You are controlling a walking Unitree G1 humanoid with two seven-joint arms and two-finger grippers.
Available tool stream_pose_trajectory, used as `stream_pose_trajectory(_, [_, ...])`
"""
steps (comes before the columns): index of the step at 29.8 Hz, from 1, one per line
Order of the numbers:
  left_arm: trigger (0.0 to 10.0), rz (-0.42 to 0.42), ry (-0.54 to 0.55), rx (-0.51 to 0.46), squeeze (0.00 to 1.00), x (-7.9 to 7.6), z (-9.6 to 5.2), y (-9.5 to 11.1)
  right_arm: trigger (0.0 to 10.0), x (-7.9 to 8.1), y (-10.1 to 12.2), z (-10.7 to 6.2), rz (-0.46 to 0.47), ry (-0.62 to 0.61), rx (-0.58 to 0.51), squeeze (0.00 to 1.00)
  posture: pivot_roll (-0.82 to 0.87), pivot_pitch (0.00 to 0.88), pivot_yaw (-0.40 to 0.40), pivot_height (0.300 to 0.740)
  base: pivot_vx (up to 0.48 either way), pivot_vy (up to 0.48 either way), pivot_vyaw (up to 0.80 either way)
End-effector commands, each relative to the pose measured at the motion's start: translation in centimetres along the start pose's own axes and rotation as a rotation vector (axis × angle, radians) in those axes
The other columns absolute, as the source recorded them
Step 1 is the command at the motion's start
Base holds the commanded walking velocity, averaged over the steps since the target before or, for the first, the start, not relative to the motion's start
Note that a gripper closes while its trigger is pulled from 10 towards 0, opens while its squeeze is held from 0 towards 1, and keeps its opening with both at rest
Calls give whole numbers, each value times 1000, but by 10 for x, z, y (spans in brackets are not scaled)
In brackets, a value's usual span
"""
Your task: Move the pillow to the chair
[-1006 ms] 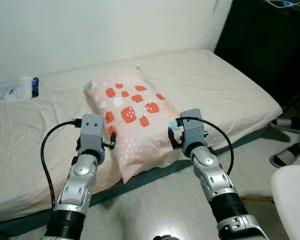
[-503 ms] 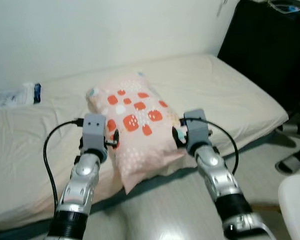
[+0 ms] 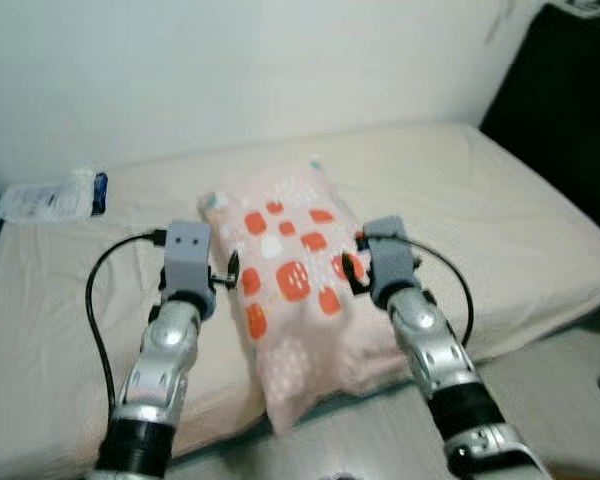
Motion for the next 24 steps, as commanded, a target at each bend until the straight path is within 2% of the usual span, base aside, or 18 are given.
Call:
stream_pose_trajectory(1, [10000,2,6,14,0,3,0,-4,10000,4,-3,-1,2,12,8,0,6,99,5,721,341,0,0])
stream_pose_trajectory(7, [10000,3,5,20,0,3,-1,-5,10000,5,-4,-1,-1,15,10,0,6,96,6,721,306,0,0])
stream_pose_trajectory(15, [10000,13,5,22,0,2,-1,-6,10000,7,-5,-2,15,26,13,0,6,96,7,721,0,0,0])
stream_pose_trajectory(16, [10000,15,5,22,0,2,-1,-6,10000,8,-5,-1,-43,34,15,0,7,100,6,721,0,0,800])
stream_pose_trajectory(19, [10000,18,6,23,0,3,-1,-6,10000,10,-5,-1,-96,43,17,0,6,100,7,721,0,0,800])
stream_pose_trajectory(24, [10000,21,11,25,0,4,0,-7,10000,11,-6,0,-72,62,21,0,8,106,4,721,0,0,800])
Point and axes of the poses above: a point about 5 cm out from each wrist's last joint towards the gripper, its own z axis pointing out of the wrist towards the gripper, its own y axis along the axis of the wrist's last joint, x = y × z, the point moved 4 cm from there along z, pointing out of the wrist towards the gripper, and after that the axes turned 3 degrees about -z, right-handed, at the moved point
